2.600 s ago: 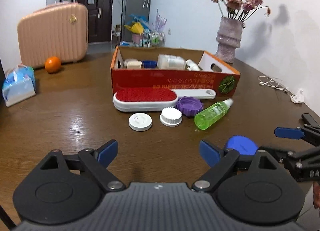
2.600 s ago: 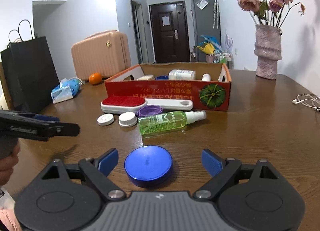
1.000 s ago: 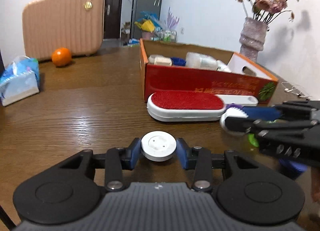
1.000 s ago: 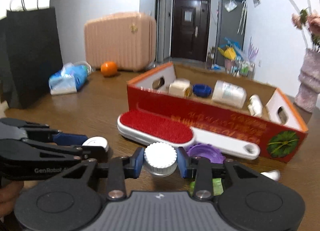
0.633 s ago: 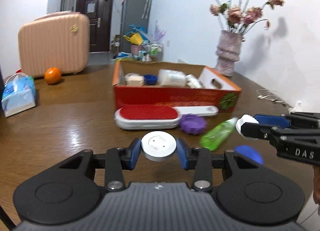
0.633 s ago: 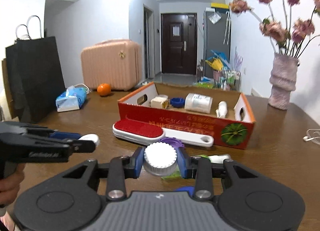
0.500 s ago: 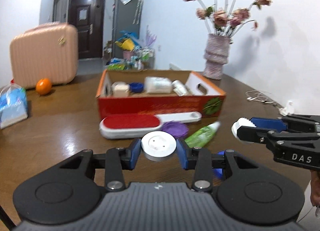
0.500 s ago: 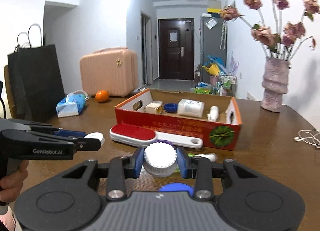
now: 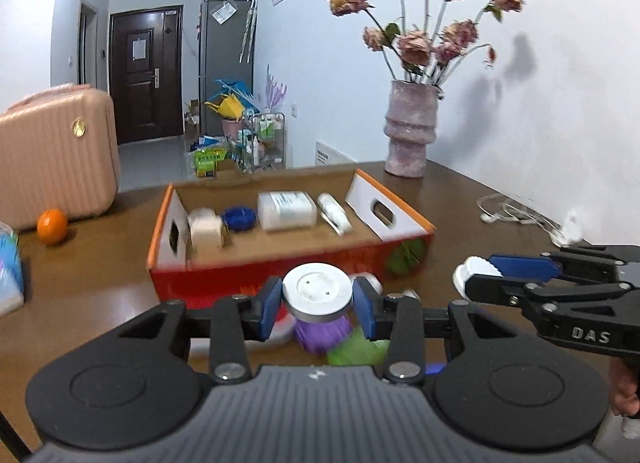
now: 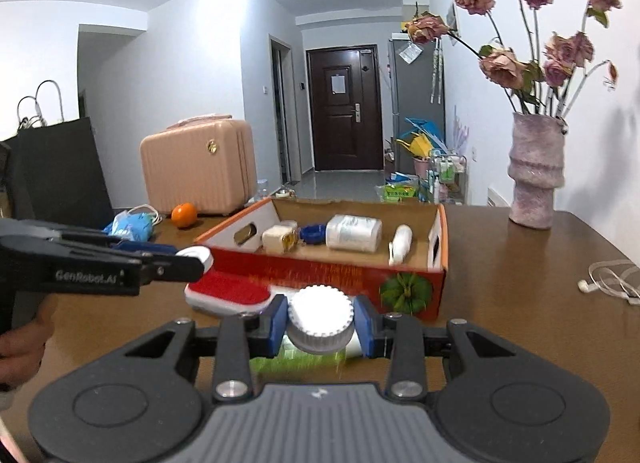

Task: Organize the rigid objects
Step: 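Carry both white caps into the cardboard box and open both tools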

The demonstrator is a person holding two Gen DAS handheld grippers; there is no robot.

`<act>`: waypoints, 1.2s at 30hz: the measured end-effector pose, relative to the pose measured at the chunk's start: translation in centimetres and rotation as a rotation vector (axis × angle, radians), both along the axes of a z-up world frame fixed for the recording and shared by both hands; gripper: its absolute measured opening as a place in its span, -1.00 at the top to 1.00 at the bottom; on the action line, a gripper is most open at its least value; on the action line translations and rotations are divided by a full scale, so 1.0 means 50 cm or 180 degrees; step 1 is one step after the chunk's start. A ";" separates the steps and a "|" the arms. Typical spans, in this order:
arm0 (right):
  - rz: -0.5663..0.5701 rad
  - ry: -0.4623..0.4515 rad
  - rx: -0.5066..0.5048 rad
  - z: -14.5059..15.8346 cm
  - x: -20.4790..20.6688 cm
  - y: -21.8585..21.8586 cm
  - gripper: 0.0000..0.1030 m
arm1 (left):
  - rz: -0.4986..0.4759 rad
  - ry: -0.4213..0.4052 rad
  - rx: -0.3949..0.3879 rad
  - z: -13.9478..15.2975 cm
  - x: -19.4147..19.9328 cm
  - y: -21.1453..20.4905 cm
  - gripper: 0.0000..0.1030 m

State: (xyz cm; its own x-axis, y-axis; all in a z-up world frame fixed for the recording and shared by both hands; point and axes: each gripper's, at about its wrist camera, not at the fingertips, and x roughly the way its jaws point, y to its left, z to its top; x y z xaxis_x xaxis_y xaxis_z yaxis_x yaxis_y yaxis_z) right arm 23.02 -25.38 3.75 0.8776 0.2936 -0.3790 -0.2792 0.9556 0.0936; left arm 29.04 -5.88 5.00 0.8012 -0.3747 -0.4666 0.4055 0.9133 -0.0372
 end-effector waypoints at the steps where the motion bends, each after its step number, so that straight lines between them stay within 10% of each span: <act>1: 0.0012 -0.0009 -0.0005 0.005 0.024 0.000 0.32 | -0.0006 0.0019 0.0022 0.005 0.039 -0.001 0.24; 9: -0.0029 0.0266 -0.0059 0.005 0.317 -0.008 0.32 | 0.0067 0.0384 0.0160 -0.022 0.333 -0.018 0.24; 17: -0.0388 0.0541 -0.0895 -0.052 0.528 0.011 0.32 | 0.0445 0.0729 0.0233 -0.099 0.511 -0.022 0.09; 23: -0.0420 0.0605 -0.0658 -0.080 0.564 -0.007 -0.12 | 0.0415 0.0834 0.0100 -0.121 0.531 -0.011 -0.54; 27: -0.0524 0.0627 -0.0355 -0.077 0.571 -0.040 -0.27 | 0.0494 0.0867 0.0023 -0.121 0.531 -0.018 -0.42; 36: -0.0380 0.0761 -0.1107 -0.090 0.568 -0.005 -0.27 | 0.0369 0.0879 0.0013 -0.123 0.518 -0.043 -0.32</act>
